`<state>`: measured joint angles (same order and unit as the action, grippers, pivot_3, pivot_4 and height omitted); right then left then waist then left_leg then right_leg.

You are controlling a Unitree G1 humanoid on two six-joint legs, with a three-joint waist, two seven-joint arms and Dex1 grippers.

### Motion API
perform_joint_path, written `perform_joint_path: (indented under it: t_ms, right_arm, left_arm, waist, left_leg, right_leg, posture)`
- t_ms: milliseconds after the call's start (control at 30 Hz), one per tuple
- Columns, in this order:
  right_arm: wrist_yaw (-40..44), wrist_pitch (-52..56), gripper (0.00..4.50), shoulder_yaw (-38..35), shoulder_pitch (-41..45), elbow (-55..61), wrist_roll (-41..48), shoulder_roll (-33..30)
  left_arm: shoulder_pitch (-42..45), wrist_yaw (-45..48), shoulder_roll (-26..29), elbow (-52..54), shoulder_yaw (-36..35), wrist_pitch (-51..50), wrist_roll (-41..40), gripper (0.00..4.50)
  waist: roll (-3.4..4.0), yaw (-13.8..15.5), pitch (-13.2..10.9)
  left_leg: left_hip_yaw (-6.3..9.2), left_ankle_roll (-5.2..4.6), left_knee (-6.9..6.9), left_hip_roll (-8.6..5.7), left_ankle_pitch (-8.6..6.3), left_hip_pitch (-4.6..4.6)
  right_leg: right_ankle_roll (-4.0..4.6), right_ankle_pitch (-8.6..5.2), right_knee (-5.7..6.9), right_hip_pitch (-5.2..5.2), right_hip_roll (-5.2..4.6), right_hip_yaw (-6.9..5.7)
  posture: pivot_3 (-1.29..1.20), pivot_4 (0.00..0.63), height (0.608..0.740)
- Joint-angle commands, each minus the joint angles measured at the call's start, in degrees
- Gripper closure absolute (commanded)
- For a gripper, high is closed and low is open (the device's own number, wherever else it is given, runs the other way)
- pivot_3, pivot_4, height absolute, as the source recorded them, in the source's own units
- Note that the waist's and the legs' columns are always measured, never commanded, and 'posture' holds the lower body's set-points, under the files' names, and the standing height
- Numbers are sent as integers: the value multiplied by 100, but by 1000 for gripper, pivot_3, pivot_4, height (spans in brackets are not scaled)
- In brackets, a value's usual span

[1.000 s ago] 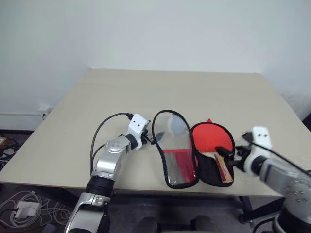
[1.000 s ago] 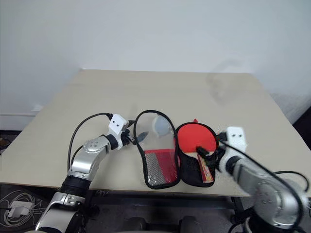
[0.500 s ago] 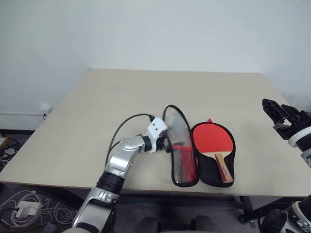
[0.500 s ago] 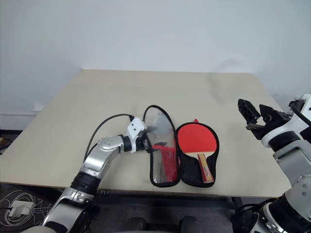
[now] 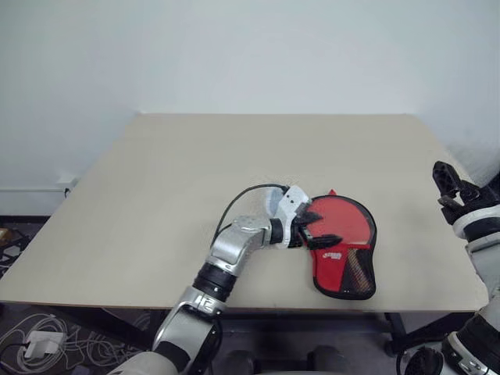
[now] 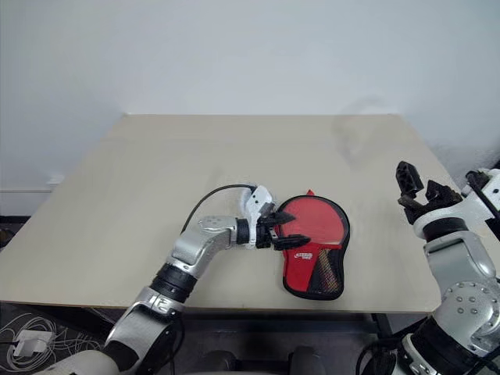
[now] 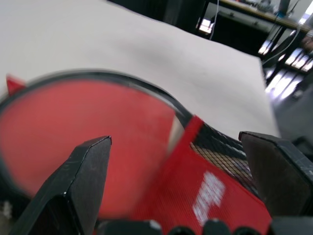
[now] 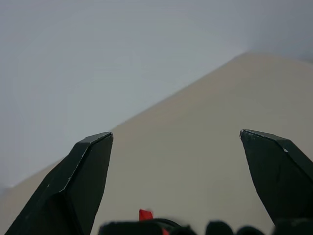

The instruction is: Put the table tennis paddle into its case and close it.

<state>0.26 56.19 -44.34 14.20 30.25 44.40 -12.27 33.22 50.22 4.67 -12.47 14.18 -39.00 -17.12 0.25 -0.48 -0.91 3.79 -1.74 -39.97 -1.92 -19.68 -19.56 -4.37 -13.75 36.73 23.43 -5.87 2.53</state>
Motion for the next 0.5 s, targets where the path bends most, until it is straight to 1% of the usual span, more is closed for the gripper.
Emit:
perform_joint_path:
  t_ms: [33,167,300,400,500]
  right_arm:
    - [-157,-309,9,104,-73,119,82,-10]
    - [-180,-460,9,358,-252,93,0,-100]
    - [-239,-631,9,499,-338,-28,33,-94]
    - [-264,-717,9,630,-363,-108,-22,-159]
    - [-267,-780,9,740,-401,-164,-78,-245]
  left_arm:
    - [95,266,342,659,-333,-1294,-765,0]
    - [163,-4,708,653,-224,-2306,-806,0]
    - [222,-123,643,542,-351,-3178,-1096,0]
    - [395,-456,228,175,-562,-3513,-1188,0]
    - [663,-845,-290,-433,-1000,-3740,-1290,0]
  waist:
    - [5,-12,-1]
    - [6,-11,-1]
    - [7,-16,-2]
    - [6,-8,-2]
    - [4,-4,-3]
  left_leg:
    - [0,12,0,-1,7,0]
    - [5,15,-1,-3,9,2]
    - [4,17,-1,-4,9,2]
    - [6,18,-1,-4,10,2]
    - [5,18,-2,-5,10,2]
  right_leg:
    - [0,0,0,0,-1,1]
    - [-1,0,-2,-5,-1,-2]
    - [-1,-1,-2,-4,-1,-1]
    - [-1,-1,-3,-5,-1,-2]
    - [-1,-1,-4,-5,-2,-2]
  posture:
    - [0,0,716]
    - [0,0,716]
    - [0,0,716]
    - [0,0,716]
    - [0,0,716]
